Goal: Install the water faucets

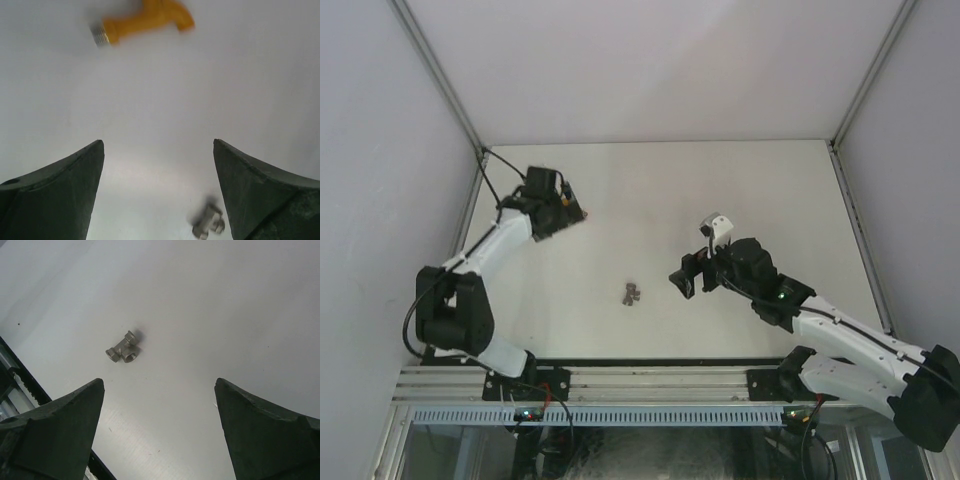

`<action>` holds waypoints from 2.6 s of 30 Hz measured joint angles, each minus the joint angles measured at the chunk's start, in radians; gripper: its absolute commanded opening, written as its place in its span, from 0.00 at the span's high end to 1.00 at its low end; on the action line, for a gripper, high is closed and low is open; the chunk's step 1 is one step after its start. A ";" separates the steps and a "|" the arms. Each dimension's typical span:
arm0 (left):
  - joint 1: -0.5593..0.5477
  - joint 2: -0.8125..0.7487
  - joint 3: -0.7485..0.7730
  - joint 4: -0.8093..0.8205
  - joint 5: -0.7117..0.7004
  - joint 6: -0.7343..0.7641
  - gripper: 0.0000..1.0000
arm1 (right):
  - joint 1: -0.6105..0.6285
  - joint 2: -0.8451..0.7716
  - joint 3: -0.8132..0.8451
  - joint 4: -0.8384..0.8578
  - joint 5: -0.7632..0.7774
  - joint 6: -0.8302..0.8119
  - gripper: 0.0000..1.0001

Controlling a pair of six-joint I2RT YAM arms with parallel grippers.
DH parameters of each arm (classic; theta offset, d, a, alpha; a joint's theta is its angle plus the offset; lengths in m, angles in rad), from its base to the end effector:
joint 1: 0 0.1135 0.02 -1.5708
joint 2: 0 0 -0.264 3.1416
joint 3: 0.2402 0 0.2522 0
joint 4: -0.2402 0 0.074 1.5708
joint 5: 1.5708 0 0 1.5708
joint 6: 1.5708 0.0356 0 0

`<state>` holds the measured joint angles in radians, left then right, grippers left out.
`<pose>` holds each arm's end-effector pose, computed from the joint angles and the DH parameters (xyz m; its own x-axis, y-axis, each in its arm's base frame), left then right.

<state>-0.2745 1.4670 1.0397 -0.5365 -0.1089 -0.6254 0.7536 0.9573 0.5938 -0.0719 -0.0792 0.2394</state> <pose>0.2926 -0.0784 0.2393 -0.7638 -0.3895 -0.5147 -0.2927 0.9197 -0.2616 0.1567 0.1509 0.2522 -0.4729 -0.1196 -0.8729 -0.6405 0.7270 0.2474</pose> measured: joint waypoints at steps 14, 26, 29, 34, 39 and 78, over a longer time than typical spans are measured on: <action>0.177 0.722 0.935 -0.287 -0.062 0.116 0.20 | 0.004 -0.175 0.000 -0.100 0.060 0.132 0.09; 0.180 0.840 0.952 -0.393 0.045 0.128 0.43 | 0.006 -0.225 0.000 -0.179 0.098 0.164 0.09; 0.178 0.853 0.980 -0.414 0.080 0.142 0.43 | 0.006 -0.213 0.000 -0.180 0.097 0.179 0.09; 0.158 0.854 0.990 -0.424 0.114 0.156 0.46 | 0.006 -0.200 0.000 -0.186 0.097 0.206 0.09; 0.109 0.855 0.994 -0.435 0.120 0.170 0.47 | 0.006 -0.206 0.000 -0.204 0.098 0.237 0.10; -0.071 0.904 1.062 -0.585 0.267 0.265 0.62 | 0.007 -0.264 0.000 -0.274 0.130 0.323 0.10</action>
<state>-0.3458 2.3714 2.1021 -1.1217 0.1577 -0.3607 0.7609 0.6933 0.5934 -0.3454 0.0513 0.5621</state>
